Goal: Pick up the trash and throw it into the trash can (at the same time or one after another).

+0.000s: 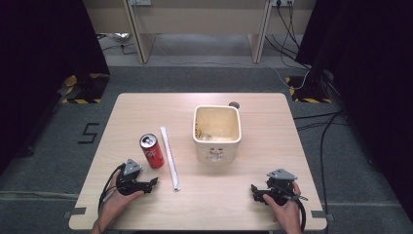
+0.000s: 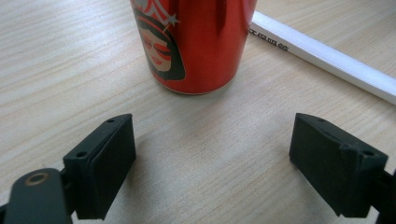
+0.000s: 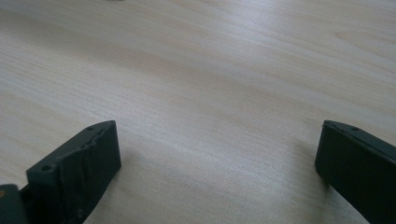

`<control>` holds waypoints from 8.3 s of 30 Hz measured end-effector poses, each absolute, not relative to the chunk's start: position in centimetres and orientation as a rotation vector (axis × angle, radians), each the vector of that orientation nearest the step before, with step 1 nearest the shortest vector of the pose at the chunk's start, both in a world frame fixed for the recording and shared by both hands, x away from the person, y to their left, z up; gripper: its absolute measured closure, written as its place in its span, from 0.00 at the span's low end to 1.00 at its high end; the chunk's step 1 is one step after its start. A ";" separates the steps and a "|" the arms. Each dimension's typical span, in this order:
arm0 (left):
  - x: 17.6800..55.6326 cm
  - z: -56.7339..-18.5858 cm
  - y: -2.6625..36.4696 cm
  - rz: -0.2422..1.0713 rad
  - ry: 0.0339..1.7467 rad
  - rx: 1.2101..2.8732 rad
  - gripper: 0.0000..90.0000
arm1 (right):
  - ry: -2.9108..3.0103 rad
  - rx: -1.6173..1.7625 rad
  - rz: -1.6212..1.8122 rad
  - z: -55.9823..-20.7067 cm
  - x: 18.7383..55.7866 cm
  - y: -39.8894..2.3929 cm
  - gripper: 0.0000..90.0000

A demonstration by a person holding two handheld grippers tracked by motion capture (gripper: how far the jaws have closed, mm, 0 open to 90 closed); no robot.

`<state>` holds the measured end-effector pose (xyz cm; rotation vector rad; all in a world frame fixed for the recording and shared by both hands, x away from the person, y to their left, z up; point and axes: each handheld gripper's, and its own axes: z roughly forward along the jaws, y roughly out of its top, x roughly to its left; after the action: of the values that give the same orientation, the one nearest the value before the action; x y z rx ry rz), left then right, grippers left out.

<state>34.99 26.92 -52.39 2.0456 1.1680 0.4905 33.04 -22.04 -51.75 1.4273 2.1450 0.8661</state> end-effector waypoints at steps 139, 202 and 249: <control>39.3 -42.9 25.3 0.490 1.030 1.894 0.38 | 2.177 1.386 0.876 -51.8 33.1 -22.3 0.00; 42.2 -34.9 20.9 0.468 0.827 1.941 0.38 | 2.178 1.383 0.876 -51.8 33.1 -22.4 0.00; 44.3 -29.9 15.6 0.437 0.721 1.944 0.38 | 2.177 1.383 0.877 -51.8 33.1 -22.4 0.00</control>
<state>44.32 15.56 -29.90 1.9438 0.7212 0.4374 33.14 -22.36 -51.79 1.3827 2.1773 0.8769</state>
